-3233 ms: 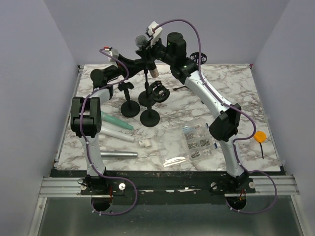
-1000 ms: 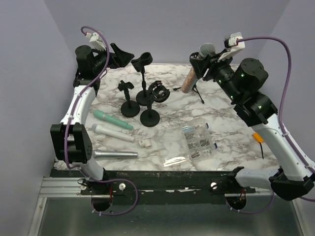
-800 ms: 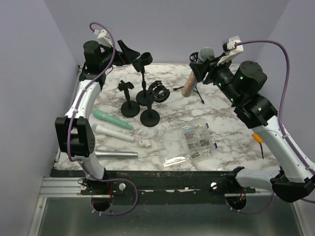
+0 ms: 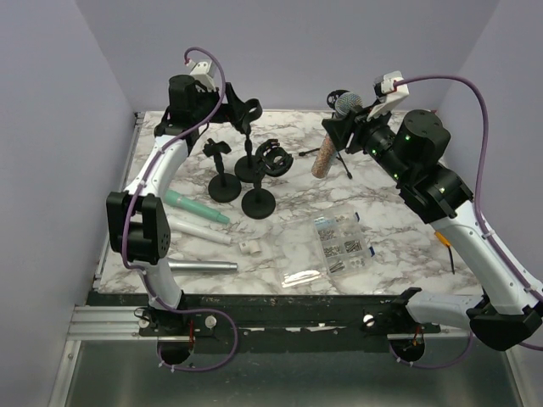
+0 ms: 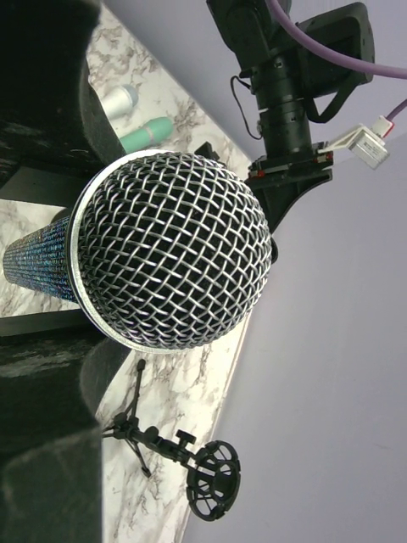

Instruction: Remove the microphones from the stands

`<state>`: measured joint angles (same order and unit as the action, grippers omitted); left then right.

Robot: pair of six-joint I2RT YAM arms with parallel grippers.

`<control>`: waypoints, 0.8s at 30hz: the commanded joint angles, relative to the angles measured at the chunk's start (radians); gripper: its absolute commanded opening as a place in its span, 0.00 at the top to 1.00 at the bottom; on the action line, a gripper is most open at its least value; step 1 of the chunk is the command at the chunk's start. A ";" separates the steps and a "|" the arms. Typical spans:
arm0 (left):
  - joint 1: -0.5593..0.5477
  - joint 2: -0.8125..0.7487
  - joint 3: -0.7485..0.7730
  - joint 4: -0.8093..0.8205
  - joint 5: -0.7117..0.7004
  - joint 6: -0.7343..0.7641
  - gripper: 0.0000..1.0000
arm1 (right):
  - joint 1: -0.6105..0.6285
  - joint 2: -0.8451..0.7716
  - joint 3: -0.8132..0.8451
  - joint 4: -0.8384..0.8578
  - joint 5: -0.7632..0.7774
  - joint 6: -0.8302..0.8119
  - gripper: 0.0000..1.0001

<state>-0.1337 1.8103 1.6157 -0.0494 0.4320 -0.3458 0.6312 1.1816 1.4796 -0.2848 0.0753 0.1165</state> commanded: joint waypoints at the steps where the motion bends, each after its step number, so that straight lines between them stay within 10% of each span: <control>1: -0.010 0.063 -0.014 -0.129 -0.072 0.122 0.20 | 0.005 0.001 -0.007 0.036 -0.035 0.015 0.99; 12: -0.015 0.064 0.036 -0.180 -0.114 0.165 0.15 | 0.005 0.010 0.001 0.029 -0.043 0.023 0.99; 24: -0.022 -0.292 0.157 -0.160 -0.074 -0.016 0.10 | 0.004 0.033 -0.020 0.022 -0.136 0.100 0.99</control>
<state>-0.1505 1.7271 1.7584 -0.2707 0.3370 -0.2417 0.6312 1.2041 1.4662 -0.2859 0.0151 0.1665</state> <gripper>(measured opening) 0.935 0.450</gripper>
